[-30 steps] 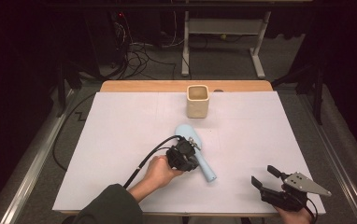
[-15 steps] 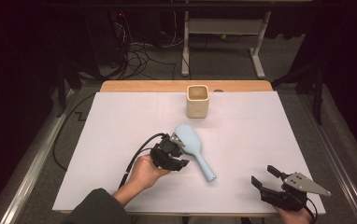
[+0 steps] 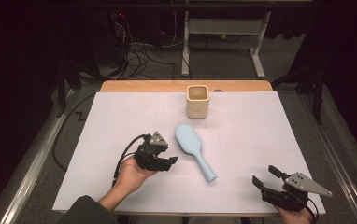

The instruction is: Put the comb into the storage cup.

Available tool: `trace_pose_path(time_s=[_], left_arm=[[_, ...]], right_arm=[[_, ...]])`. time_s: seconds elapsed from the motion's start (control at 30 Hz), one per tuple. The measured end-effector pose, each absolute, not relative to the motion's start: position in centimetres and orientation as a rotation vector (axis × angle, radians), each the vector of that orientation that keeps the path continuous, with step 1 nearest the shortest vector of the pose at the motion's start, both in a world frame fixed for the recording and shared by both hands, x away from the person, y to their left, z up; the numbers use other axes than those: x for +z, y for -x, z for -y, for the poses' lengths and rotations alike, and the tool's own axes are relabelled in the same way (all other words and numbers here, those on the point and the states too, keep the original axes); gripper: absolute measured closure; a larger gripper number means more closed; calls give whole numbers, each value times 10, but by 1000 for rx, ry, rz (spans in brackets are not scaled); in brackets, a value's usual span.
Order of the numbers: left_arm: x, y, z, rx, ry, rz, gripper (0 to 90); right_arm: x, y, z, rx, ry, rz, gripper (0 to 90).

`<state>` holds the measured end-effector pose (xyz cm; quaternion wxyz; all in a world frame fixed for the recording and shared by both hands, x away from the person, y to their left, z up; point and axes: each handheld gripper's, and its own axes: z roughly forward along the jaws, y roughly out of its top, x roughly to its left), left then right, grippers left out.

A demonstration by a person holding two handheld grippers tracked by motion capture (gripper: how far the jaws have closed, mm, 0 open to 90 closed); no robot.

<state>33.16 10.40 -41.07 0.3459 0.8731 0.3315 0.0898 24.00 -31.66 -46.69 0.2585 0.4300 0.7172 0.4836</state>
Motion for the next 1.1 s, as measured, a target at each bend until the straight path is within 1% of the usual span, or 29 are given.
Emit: trace_pose_path(time_s=[0.2, 0.73, 1.1], left_arm=[[-409, -328, -119, 236, -2214, -875, 431], [-409, -314, -157, 298, -2079, -915, 418], [-414, -304, -179, 345, -2010, -934, 383]], right_arm=[[-467, -240, 317, 1308, -1172, -1942, 259], [-467, -240, 317, 1302, -1180, -1944, 259], [-467, -240, 317, 1299, -1185, -1940, 259]])
